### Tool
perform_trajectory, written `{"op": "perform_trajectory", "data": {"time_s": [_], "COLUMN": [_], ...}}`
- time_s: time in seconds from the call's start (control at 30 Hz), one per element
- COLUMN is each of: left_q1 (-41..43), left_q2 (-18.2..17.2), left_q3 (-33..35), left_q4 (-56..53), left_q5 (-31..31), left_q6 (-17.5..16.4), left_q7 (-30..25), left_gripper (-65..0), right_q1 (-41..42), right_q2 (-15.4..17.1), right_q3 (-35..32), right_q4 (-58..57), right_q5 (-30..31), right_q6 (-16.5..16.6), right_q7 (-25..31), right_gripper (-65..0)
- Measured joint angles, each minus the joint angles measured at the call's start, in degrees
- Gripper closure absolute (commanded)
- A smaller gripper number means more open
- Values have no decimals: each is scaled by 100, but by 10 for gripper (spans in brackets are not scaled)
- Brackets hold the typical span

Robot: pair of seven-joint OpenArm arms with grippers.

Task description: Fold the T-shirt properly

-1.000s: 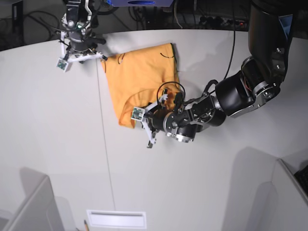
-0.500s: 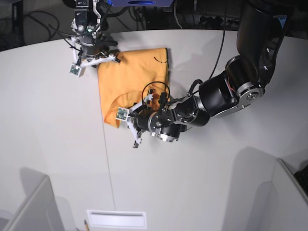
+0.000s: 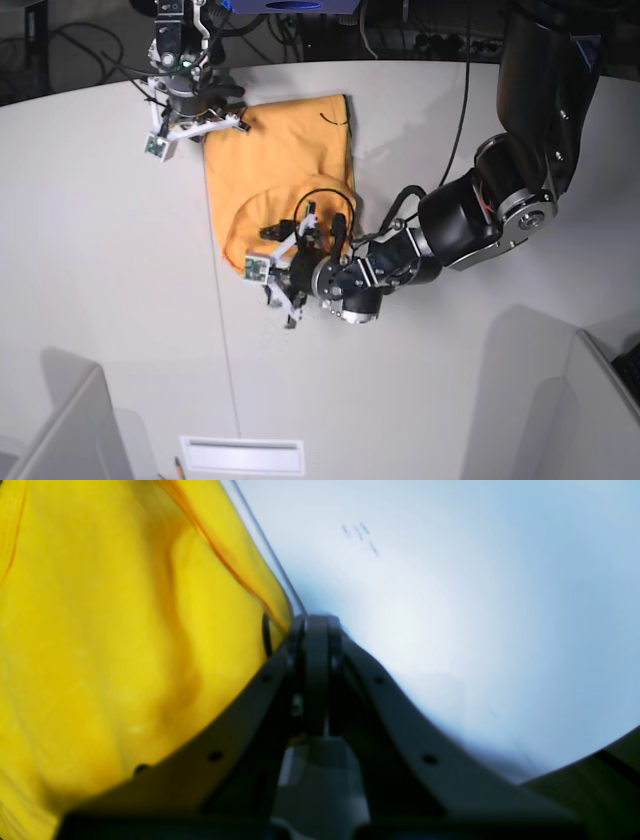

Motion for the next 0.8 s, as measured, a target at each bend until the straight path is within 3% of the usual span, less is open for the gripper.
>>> {"op": "perform_trajectory", "data": {"time_s": [0.1, 0.17, 0.27, 0.33, 0.43, 0.5, 0.57, 0.67, 0.7, 0.8], "left_q1": [-142, -251, -334, -341, -168, 260, 850, 1965, 2321, 3410], "left_q2": [44, 94, 118, 87, -225, -649, -1108, -1606, -1720, -1882], "left_q3": [-4, -4, -433, -973, -1967, -2675, -3320, -4395, -4758, -5895], "left_q4": [0, -2, 15, 199, 868, 1690, 2599, 3926, 4356, 5337], "left_q5": [-280, -605, -1115, -1287, -1342, -1279, -1045, -492, -358, 201], "left_q6": [0, -2, -15, -4, 0, 81, 76, 55, -2, 2], "left_q7": [35, 42, 83, 564, 1257, 1641, 2087, 2651, 2719, 2697], "left_gripper": [-566, -617, -624, -624, -612, -527, -382, -72, 0, 0], "right_q1": [-4, -13, -15, -24, -74, -249, -452, -758, -848, -992], "right_q2": [2, 0, 0, 0, 2, 68, 192, 254, 317, 487], "right_q3": [-7, -7, -7, 9, 22, 28, 31, 26, 0, -26], "right_q4": [0, 0, 0, 20, 160, 369, 562, 728, 789, 837], "right_q5": [-2, 0, 0, 2, 15, 13, 11, 28, 20, 46], "right_q6": [0, 0, 0, -7, -376, -426, -444, -431, -424, -428], "right_q7": [2, 4, 4, -2, 13, 361, 695, 960, 979, 1016], "right_gripper": [0, 0, 0, 0, 0, 0, 0, 0, 0, 0]}}
